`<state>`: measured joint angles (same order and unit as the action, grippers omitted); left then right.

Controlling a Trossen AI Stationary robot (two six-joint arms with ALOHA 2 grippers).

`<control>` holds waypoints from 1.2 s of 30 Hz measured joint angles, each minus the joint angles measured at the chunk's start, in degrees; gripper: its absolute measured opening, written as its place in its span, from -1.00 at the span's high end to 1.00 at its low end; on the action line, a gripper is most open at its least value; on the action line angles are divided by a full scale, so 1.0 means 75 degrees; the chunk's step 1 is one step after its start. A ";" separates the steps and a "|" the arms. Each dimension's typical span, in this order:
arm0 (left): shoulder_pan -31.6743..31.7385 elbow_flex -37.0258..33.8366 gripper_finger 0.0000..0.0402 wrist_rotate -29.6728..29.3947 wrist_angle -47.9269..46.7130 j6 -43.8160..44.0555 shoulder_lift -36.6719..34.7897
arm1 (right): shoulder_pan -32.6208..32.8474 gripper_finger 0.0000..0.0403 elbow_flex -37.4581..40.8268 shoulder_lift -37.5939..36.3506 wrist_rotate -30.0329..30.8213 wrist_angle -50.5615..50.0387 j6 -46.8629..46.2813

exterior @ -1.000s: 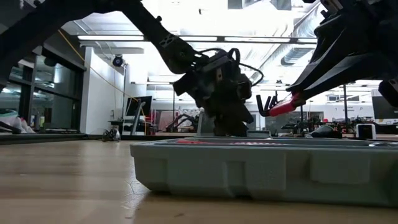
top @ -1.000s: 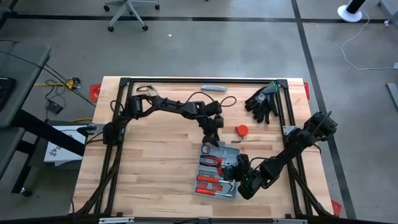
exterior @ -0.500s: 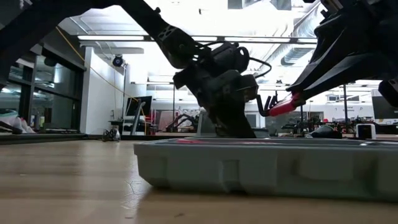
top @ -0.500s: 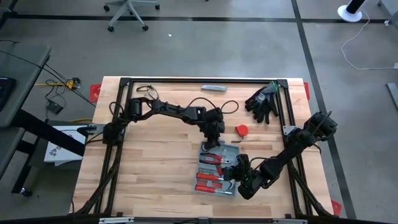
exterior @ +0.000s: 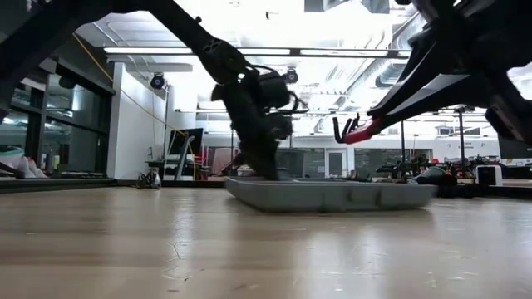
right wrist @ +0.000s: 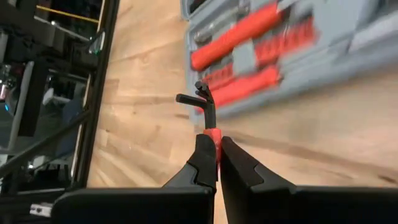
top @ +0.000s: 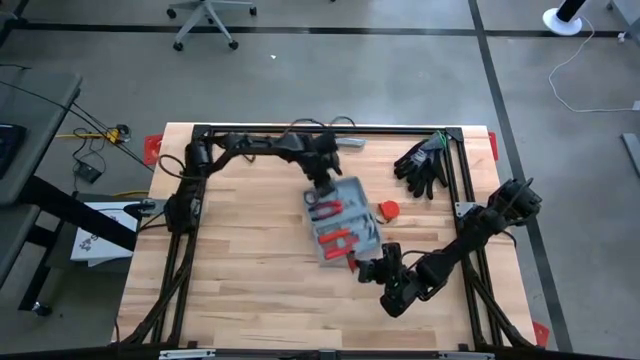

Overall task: Prefit tool cases
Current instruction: Put the orange hex key set into the gray prefit tool case

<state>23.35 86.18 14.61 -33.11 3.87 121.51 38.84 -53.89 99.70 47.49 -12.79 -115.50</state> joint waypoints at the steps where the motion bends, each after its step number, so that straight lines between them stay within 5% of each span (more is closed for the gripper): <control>1: 0.0092 -0.0121 0.99 -0.0062 -0.0023 0.0143 -0.0077 | -0.0035 1.00 0.0000 0.0000 0.0007 -0.0028 0.0001; 7: 0.0475 -0.1808 1.00 -0.0330 0.0407 0.0755 -0.1005 | -0.0179 1.00 0.0000 0.0000 0.0305 -0.0131 0.0002; 11: 0.0603 -0.3432 1.00 0.0262 0.1274 0.1568 -0.1975 | -0.0287 1.00 0.0000 0.0000 0.0323 -0.0168 0.0029; 20: -0.0910 -0.6604 1.00 0.0098 0.4052 0.4902 -0.4371 | -0.0612 1.00 0.0000 0.0000 -0.0190 0.0447 0.0800; 29: -0.2979 -0.7107 1.00 -0.1334 0.6197 0.6763 -0.4448 | -0.1307 1.00 0.0000 0.0006 -0.1444 0.2151 0.2749; 36: -0.2990 -0.7086 0.99 -0.2156 0.6571 0.6216 -0.4386 | -0.1120 1.00 0.0000 0.0183 -0.1765 0.2521 0.2578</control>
<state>0.93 33.04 -1.56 16.16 50.50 88.62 30.44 -53.89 101.08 34.25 6.13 -96.17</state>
